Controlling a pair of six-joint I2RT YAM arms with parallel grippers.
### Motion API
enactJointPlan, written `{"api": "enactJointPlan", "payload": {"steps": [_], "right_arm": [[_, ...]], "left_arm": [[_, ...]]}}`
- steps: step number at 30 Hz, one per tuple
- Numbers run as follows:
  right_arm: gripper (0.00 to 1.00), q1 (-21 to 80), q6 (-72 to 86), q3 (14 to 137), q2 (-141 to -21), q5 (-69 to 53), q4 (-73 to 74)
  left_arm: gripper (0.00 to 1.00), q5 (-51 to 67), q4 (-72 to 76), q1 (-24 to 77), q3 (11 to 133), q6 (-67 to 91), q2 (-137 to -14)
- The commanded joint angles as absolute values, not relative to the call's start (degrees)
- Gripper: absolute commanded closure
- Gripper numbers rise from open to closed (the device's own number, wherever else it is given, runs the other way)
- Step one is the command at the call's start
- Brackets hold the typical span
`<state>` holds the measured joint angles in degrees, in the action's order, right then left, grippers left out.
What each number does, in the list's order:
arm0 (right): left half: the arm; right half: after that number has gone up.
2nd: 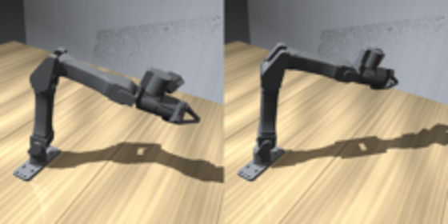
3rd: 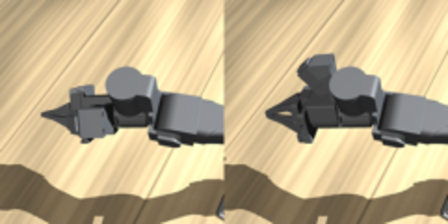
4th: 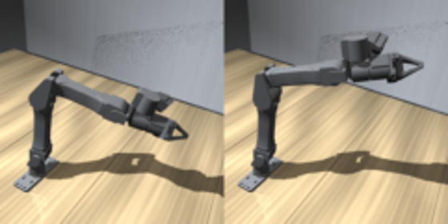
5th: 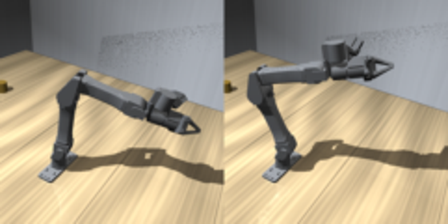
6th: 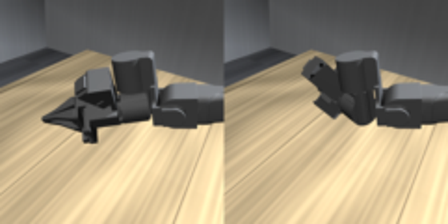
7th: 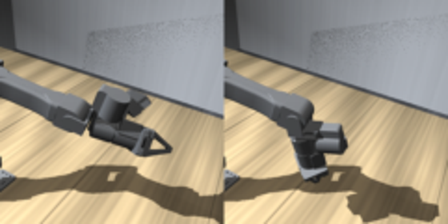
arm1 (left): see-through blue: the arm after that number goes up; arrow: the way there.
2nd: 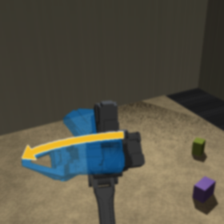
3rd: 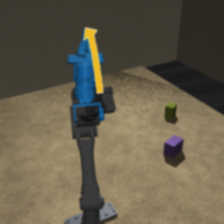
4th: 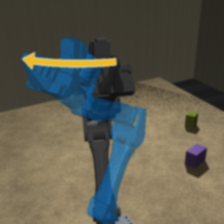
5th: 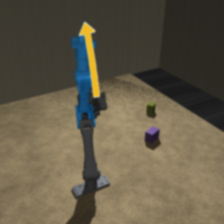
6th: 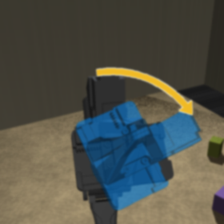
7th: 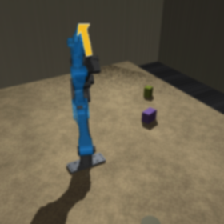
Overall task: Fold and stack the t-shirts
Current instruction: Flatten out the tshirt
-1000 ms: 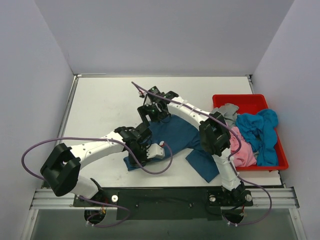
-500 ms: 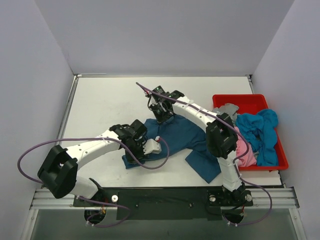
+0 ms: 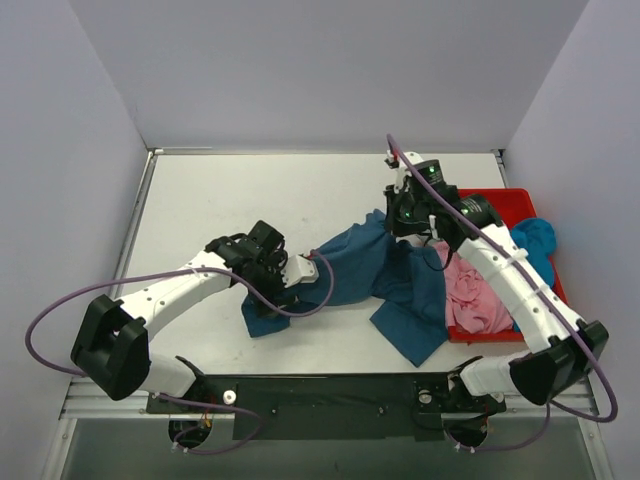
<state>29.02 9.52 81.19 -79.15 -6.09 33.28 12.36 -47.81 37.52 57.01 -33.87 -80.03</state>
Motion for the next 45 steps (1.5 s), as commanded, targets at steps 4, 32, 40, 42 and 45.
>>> {"api": "enactJointPlan", "payload": {"steps": [4,32,40,42,45], "right_arm": [[1.00,25.7,10.4,79.5,-68.5,-4.6,35.5],[1.00,12.7,7.0,83.1,-68.0,-9.8,38.2],[1.00,11.7,6.7,105.1,-72.2,-14.4,39.5],[1.00,11.7,7.3,110.7,-72.0,-14.8,39.6],[1.00,11.7,8.0,115.6,-68.7,-16.3,38.8]], "left_arm": [[0.09,14.0,-41.1,36.9,59.8,-30.8,-80.2],[1.00,7.9,-35.2,30.7,51.8,-30.3,-80.1],[1.00,-6.7,-46.0,18.0,82.5,-34.6,-76.7],[1.00,-7.3,-51.0,16.8,90.8,-36.5,-75.5],[1.00,-6.9,-59.2,16.8,100.4,-37.5,-73.9]]}}
